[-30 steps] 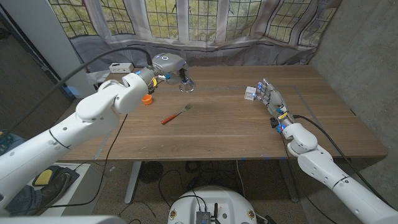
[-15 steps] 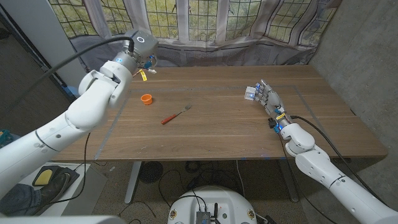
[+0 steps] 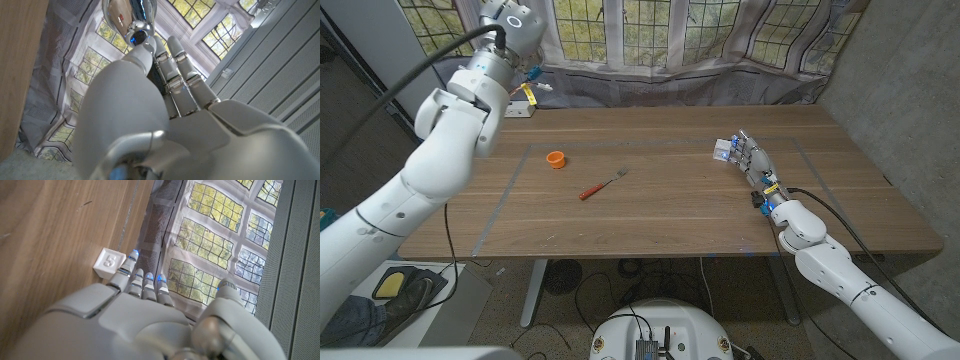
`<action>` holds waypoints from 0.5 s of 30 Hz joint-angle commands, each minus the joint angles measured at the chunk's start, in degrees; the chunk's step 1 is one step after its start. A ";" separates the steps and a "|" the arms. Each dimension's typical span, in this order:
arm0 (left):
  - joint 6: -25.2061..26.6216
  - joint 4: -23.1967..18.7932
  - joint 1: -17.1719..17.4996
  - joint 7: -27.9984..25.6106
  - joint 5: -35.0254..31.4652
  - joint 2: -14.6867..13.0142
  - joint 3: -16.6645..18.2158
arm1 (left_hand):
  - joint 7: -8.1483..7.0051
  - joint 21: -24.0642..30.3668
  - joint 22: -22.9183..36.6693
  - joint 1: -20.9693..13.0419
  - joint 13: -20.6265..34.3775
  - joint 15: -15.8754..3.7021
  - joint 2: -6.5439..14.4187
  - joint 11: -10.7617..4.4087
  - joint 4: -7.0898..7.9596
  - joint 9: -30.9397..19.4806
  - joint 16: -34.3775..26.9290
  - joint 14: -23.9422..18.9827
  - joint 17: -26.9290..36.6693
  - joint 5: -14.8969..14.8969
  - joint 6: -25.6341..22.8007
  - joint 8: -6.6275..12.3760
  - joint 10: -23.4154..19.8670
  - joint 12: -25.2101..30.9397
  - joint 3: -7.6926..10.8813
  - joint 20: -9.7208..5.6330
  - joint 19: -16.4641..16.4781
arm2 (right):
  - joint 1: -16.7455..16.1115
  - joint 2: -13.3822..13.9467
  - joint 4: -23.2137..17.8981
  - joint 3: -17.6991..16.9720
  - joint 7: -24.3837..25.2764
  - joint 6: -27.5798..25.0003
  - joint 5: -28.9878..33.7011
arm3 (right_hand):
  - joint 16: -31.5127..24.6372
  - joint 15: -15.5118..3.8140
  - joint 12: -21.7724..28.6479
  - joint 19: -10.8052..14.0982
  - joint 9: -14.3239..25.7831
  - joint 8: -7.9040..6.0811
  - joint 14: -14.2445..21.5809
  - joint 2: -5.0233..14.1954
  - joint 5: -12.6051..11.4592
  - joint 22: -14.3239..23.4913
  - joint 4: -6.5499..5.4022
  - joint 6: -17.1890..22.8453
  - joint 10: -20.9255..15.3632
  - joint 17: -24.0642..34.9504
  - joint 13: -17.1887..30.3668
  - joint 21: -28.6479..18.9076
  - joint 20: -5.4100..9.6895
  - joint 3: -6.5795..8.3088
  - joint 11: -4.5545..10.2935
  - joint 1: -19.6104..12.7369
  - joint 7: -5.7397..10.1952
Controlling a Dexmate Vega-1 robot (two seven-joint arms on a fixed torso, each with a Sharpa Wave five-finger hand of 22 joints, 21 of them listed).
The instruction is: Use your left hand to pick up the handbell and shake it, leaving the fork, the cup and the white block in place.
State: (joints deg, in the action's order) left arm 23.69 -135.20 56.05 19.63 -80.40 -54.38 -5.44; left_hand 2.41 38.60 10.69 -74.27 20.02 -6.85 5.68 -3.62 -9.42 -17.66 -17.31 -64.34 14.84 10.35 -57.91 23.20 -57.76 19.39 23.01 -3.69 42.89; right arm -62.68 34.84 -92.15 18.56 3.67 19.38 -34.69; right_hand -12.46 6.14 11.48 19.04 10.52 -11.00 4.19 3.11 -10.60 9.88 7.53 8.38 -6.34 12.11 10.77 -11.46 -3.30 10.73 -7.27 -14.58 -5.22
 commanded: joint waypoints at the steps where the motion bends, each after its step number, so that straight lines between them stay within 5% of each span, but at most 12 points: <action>1: -2.80 1.14 1.17 -0.90 22.84 3.82 3.26 | -0.17 0.39 -0.04 -0.37 22.13 -5.50 0.42 -0.94 0.12 -0.24 -0.02 -5.52 0.03 0.32 0.00 0.04 -1.60 0.23 0.33 -0.34 -0.33 | -0.99 0.70 -1.06 -0.55 0.78 -0.62 0.06 | 0.21 0.01 0.04 0.03 0.19 -0.14 0.33 0.25 0.16 0.16 0.05 0.44 -0.29 0.21 0.32 0.04 -0.31 -0.20 -0.35 -0.52 -0.02; 15: -3.68 5.38 2.73 -9.70 46.06 6.44 2.20 | 0.20 0.67 0.01 -0.21 22.05 -5.40 0.38 -0.75 0.15 -0.49 0.13 -5.64 -0.12 0.40 0.19 0.03 -2.00 -0.13 0.46 -0.53 -0.99 | -1.55 0.87 -1.01 -0.80 0.47 -0.06 -0.11 | 0.21 0.03 0.04 0.05 0.19 -0.13 0.38 0.26 0.17 0.16 0.04 0.46 -0.34 0.21 0.32 0.05 -0.29 -0.22 -0.29 -0.52 -0.09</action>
State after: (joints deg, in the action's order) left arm 20.52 -132.81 57.70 16.33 -52.33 -50.43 -2.69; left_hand 2.44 38.84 10.69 -74.36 20.02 -6.85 5.75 -3.71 -9.43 -17.97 -17.23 -64.35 14.52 10.42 -57.88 23.19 -57.87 19.00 23.00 -4.30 42.27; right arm -63.70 35.47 -92.88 18.09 4.21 18.95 -34.67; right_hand -12.46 6.14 11.48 19.04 10.52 -11.00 4.19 3.11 -10.59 9.88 7.54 8.38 -6.34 12.11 10.77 -11.46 -3.30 10.73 -7.27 -14.58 -5.22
